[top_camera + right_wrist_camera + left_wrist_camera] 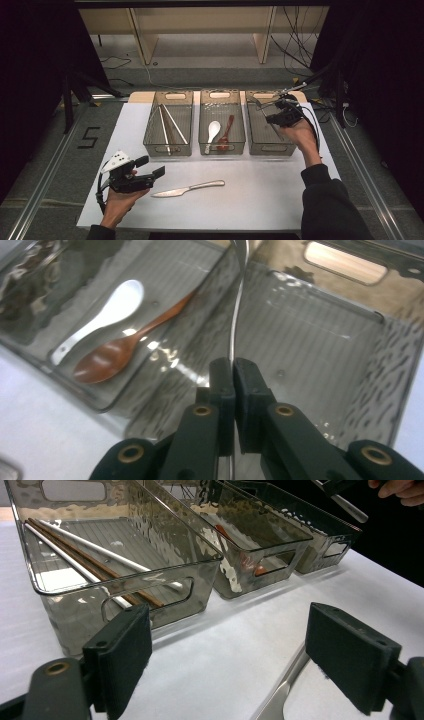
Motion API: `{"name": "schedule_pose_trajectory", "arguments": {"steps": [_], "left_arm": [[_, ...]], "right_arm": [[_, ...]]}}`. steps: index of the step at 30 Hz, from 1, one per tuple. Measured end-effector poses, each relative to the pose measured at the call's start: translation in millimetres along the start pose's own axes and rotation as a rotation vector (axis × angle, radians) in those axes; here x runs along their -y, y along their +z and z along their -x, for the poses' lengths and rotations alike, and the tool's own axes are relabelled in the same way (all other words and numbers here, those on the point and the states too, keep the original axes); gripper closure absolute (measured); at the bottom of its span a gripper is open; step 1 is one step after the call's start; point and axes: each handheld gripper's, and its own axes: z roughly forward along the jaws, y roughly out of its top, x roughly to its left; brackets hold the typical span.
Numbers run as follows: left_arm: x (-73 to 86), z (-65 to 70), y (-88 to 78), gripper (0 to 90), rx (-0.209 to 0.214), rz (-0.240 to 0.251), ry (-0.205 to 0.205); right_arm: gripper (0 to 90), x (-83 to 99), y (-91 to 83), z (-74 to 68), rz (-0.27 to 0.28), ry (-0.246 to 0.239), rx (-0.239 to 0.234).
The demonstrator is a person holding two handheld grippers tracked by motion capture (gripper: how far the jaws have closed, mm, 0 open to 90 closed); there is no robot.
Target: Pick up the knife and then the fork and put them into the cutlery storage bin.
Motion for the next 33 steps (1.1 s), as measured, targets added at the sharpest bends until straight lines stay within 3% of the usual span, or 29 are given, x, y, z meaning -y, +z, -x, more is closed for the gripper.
{"name": "schedule_pose_trajectory", "arguments": {"steps": [6,18,33], "left_arm": [[0.0,-0.3,-0.4,18.4,-0.001,0.001,0.001],[0.0,-0.7,-0.9,18.4,-0.001,0.002,0.003],[0.0,-0.3,-0.5,18.4,0.001,0.002,0.000]], "right_arm": [[88.0,0.2,9.3,9.1,-0.021,0.036,0.030],[87.9,-0.4,23.4,14.4,-0.051,0.081,0.053],[87.8,8.8,38.5,18.5,-0.089,0.116,0.060]]}}
